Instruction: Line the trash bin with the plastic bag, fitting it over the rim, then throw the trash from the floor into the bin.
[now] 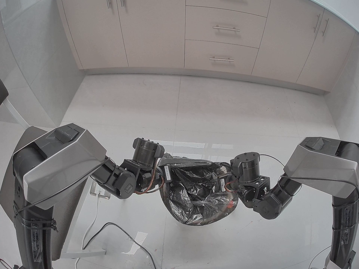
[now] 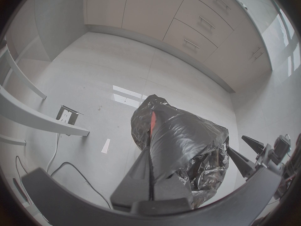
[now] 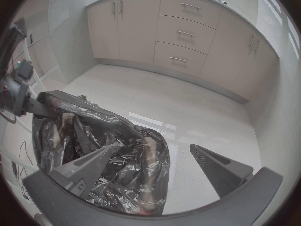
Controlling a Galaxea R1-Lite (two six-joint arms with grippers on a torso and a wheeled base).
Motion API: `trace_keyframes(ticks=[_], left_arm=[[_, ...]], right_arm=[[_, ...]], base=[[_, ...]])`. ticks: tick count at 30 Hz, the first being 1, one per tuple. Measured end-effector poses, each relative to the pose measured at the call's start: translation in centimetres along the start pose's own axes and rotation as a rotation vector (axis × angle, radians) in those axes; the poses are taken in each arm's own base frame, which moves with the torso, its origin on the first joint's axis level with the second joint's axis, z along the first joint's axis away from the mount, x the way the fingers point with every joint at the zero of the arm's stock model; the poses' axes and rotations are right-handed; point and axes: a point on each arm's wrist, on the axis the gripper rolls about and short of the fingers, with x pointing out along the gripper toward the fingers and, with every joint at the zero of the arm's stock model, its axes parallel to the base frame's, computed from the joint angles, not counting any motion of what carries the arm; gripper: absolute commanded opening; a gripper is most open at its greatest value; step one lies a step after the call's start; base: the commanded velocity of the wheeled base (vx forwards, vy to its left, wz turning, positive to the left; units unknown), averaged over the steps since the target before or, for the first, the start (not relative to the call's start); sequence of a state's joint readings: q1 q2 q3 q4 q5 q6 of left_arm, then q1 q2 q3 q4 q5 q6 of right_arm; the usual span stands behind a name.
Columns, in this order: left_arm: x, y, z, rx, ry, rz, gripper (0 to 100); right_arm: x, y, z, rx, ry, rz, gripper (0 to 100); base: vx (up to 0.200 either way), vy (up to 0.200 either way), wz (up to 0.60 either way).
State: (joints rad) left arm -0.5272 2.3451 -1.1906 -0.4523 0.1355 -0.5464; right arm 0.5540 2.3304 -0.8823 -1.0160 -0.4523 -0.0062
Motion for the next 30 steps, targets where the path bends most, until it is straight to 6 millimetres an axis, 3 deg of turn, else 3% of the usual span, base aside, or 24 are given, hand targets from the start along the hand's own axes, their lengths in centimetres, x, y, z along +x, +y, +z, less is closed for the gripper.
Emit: trace_keyframes(ticks=[12, 20, 30], left_arm=[[0.8, 1.2, 0.6, -0.006, 0.003, 0.020, 0], [1.3, 1.1, 0.8, -0.006, -0.004, 0.009, 0], [2.0, 0.9, 0.7, 0.016, -0.003, 0.002, 0]], right_arm=[[1.8, 2.0, 1.8, -0.015, -0.085, 0.078, 100], [2.4, 3.5, 1.6, -0.048, -0.096, 0.116, 100], [4.3, 4.0, 2.5, -0.052, -0.152, 0.089, 100]], base=[[0.000, 0.000, 0.00], [0.000, 0.000, 0.00], [0.000, 0.000, 0.00]])
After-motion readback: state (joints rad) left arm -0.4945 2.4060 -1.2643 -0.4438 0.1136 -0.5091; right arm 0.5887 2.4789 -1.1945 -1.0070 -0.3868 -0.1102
